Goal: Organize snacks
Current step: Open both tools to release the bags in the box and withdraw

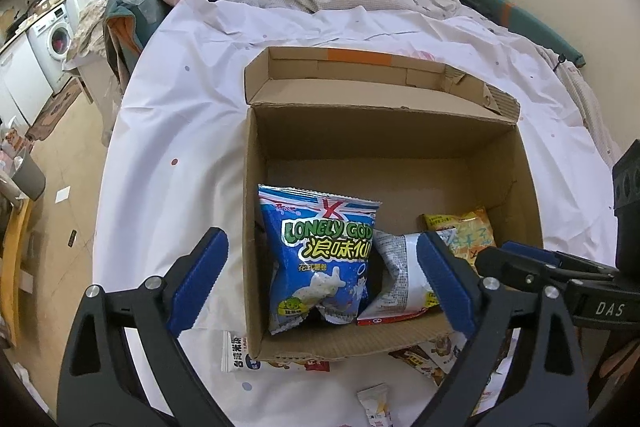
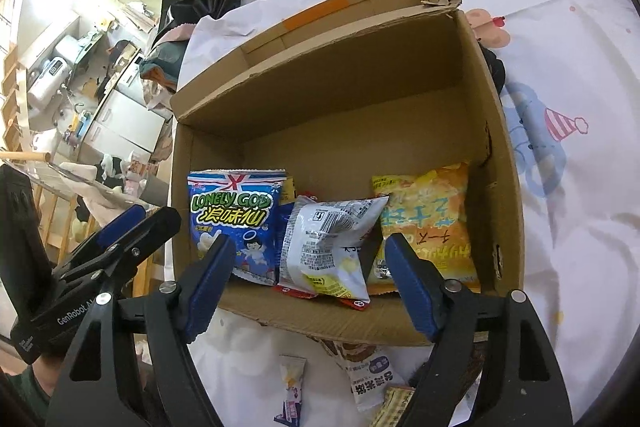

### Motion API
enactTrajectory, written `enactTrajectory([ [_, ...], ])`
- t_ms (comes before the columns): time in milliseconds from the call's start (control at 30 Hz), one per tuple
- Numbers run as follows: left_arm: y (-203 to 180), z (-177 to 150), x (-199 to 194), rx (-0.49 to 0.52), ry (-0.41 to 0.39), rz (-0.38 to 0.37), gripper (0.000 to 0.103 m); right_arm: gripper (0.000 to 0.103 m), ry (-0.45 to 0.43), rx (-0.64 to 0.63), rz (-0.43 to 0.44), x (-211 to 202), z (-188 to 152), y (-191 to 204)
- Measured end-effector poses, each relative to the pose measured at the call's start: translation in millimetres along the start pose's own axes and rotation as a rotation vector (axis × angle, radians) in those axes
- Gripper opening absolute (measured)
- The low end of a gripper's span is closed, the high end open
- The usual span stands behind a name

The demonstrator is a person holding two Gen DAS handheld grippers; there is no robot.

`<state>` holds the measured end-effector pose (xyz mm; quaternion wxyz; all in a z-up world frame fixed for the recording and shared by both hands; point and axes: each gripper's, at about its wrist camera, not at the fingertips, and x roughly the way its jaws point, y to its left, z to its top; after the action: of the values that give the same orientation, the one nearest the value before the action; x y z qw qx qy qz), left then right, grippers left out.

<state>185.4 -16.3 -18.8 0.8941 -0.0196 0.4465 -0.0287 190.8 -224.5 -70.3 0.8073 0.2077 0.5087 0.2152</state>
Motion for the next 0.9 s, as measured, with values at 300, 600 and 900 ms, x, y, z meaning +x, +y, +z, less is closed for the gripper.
enactTrajectory([
  [300,-1.1,-0.3,-0.6,0.003,-0.004,-0.009,0.094,0.080,-0.003,0.002,-0.004,-1.7,-0.4,-2.1],
  [600,0.3,-5.2,-6.5,-0.003,-0.017,-0.004,0.094,0.080,-0.025,-0.003,-0.008,-12.7,0.2,-3.1],
  [900,10.5,-15.5,-27.0,-0.027,-0.045,0.018,0.094,0.080,-0.063,0.011,-0.040,-29.0,-5.5,-6.5],
])
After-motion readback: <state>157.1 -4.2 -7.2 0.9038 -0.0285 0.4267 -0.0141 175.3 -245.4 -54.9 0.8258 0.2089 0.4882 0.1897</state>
